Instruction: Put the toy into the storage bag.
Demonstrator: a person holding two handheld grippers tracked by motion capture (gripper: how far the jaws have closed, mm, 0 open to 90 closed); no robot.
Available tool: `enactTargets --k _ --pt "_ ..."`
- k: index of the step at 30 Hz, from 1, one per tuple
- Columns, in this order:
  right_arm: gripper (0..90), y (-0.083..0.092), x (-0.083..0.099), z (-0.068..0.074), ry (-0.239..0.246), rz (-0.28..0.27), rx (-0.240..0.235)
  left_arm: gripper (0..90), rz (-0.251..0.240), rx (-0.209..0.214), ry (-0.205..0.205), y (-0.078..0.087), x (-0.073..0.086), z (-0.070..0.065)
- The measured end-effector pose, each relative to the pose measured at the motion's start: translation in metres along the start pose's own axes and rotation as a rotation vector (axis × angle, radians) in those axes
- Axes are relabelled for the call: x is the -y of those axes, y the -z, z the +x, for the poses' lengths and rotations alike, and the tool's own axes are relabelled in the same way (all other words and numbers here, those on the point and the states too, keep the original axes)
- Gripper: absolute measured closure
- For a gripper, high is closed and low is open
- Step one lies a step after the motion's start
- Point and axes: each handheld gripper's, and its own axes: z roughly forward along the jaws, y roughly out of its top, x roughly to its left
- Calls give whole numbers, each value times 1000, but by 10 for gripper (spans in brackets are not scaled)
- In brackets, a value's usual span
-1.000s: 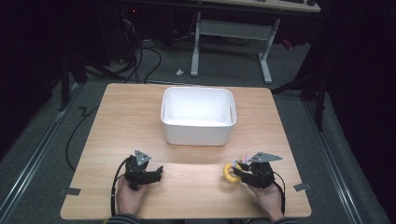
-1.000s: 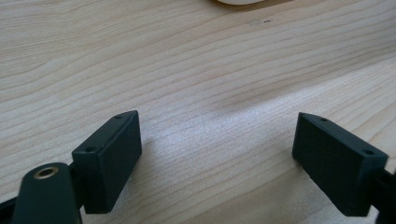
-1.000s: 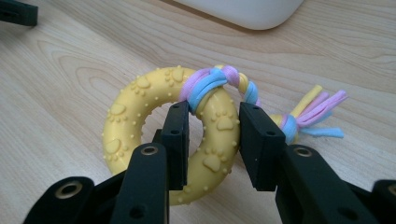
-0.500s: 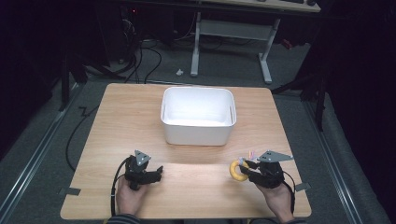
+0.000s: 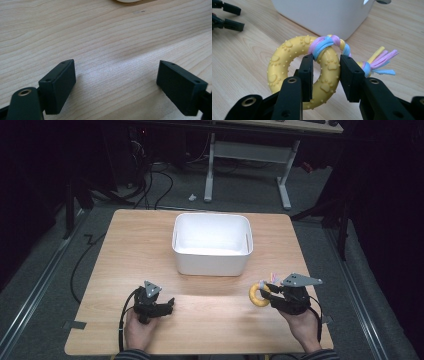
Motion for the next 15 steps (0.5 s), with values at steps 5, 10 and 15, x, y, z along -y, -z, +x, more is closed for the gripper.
enactTargets --k 5,10,15 --pt "655 6 -8 -3 0 -13 1 160 0 0 -1 0 0 0" --pt "655 17 -21 -6 19 -38 12 160 0 0 -1 0 0 0" --pt "656 25 -37 -5 34 -51 -2 160 0 1 0 0 0 0"
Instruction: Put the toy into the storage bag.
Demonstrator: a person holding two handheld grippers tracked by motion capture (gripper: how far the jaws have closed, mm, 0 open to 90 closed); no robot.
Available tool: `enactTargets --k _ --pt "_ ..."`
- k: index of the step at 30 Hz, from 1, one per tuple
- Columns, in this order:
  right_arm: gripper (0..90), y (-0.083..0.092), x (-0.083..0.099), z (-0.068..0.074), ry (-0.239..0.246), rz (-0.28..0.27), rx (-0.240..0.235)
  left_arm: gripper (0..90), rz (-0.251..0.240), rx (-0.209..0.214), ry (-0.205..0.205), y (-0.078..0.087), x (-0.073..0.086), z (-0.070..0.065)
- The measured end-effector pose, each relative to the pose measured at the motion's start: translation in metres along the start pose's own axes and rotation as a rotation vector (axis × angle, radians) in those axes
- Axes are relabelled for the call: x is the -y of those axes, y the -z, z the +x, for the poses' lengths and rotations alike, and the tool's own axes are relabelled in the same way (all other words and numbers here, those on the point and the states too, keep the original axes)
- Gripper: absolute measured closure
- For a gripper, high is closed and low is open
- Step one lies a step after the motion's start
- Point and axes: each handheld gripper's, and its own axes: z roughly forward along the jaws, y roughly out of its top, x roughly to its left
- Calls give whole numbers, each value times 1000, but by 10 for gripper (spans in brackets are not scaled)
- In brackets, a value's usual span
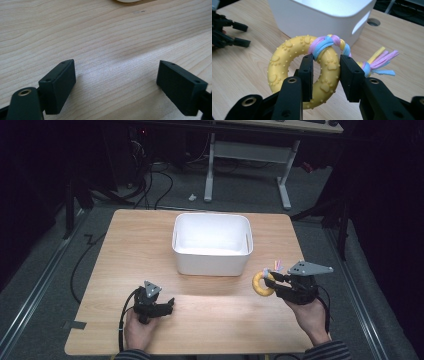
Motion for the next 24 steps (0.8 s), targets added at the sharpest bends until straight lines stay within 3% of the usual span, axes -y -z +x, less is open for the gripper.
enactTargets --k 11,24 --pt "677 -1 -35 2 49 -12 -22 160 0 0 0 0 0 0" --pt "679 -22 -74 -3 83 -5 -30 160 0 0 0 0 0 0"
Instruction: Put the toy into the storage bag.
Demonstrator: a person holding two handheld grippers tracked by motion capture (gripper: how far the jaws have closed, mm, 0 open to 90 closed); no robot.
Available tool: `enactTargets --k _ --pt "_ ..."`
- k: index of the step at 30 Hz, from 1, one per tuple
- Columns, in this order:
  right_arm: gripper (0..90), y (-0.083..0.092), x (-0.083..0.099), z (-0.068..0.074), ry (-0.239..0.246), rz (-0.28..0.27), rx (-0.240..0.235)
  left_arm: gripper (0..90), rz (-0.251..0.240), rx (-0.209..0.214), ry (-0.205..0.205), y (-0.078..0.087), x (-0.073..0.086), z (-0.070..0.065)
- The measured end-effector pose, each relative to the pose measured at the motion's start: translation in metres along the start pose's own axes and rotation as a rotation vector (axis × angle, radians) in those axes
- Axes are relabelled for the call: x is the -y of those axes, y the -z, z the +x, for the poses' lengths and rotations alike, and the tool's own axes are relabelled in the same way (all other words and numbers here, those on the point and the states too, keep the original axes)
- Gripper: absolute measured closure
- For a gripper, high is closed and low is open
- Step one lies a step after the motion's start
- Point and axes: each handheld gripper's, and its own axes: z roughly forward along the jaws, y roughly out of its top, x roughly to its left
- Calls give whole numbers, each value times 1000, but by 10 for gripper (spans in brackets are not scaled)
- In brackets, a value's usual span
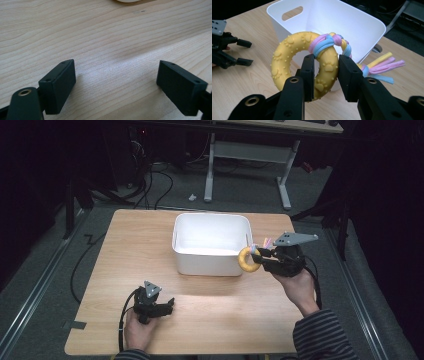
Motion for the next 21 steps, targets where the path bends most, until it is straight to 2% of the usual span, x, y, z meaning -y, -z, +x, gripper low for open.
enactTargets --k 10,21 --pt "679 -13 -21 -4 8 5 2 160 0 0 0 0 0 0" --pt "679 -37 -41 -6 15 38 2 161 0 1 0 0 0 0"
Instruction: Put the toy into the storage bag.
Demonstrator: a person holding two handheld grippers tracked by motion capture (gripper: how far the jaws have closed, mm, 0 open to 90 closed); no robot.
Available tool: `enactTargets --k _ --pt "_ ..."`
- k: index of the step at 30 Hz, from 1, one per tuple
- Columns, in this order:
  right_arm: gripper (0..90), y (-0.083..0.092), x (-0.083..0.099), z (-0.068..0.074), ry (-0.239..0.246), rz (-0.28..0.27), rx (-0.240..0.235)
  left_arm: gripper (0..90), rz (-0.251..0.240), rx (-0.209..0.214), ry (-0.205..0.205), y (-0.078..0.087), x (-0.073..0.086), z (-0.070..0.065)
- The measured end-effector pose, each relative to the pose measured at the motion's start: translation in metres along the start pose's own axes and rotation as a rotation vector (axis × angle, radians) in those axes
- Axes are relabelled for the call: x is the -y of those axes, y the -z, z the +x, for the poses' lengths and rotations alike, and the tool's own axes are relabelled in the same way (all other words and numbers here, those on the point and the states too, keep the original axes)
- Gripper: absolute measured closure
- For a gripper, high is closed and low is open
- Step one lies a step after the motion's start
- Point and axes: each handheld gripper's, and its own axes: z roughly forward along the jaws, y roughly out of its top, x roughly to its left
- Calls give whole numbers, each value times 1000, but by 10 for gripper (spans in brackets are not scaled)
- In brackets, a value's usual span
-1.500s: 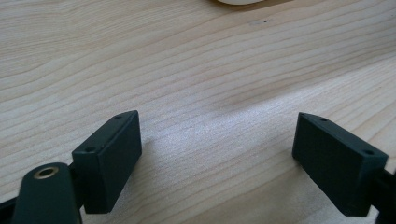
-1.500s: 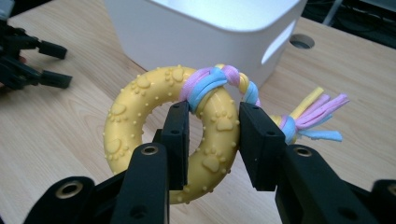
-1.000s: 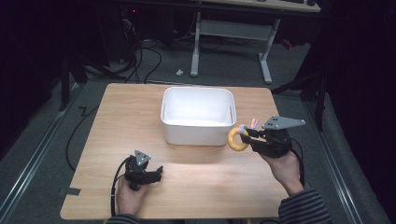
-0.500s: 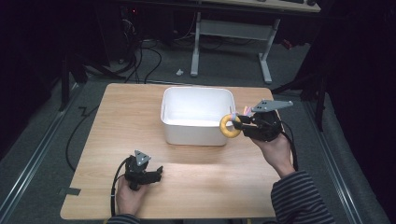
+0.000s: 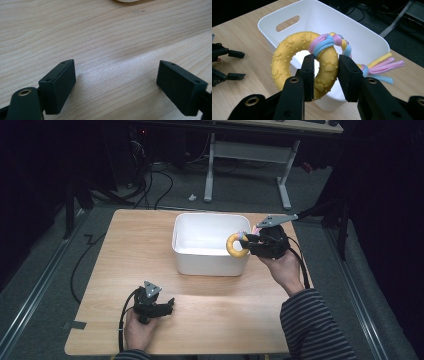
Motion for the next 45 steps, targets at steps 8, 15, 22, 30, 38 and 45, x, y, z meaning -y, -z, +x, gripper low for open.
enactTargets --k 8,15,22,30,38,45 --pt "678 -14 -8 -2 4 16 5 160 -1 -1 0 0 0 0" --pt "678 -26 -11 -4 12 40 21 160 -1 -1 0 0 0 0" --pt "678 -38 -11 -7 3 59 28 161 -3 -2 2 0 0 0" --pt "677 -50 -11 -7 3 80 34 160 -2 -2 1 0 0 0" --pt "677 -64 -9 -8 -6 111 46 161 -3 -1 2 0 0 0" --pt "677 -73 -9 -9 -9 132 50 161 -3 -1 1 0 0 0"
